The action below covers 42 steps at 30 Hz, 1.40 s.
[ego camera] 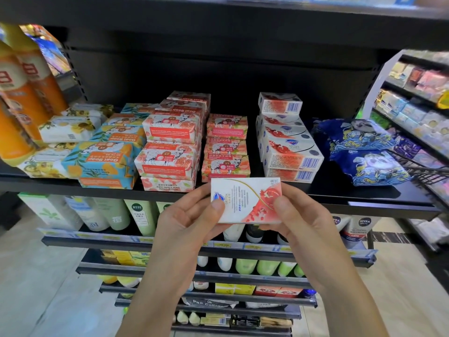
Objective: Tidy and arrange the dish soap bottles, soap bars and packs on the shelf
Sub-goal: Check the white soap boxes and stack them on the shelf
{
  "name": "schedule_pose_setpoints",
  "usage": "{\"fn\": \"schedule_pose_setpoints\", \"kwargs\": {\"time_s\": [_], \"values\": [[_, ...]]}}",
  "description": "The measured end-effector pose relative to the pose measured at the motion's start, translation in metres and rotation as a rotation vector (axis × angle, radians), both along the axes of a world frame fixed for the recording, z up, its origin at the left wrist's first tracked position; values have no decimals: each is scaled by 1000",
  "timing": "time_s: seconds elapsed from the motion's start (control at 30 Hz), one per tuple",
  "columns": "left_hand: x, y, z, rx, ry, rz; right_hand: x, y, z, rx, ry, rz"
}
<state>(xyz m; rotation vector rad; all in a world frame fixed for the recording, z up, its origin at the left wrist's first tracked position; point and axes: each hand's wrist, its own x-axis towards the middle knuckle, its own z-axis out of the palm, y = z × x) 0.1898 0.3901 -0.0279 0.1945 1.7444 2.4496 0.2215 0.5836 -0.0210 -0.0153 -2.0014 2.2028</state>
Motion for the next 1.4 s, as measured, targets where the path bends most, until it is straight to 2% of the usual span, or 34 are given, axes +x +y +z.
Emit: {"fn": "schedule_pose_setpoints", "kwargs": {"time_s": [0.37,0.67,1.07,1.4], "values": [[2,4,-2,-50,52,14,1,3,-1,-75,-9,-66],[2,6,-3,-126,16,45,1,8,-2,-86,122,-28],[-2,7,-5,-76,-44,-34,-1,17,-12,-14,220,54],[-2,11,-5,-59,-17,10,-2,13,-8,61,-60,0]]}}
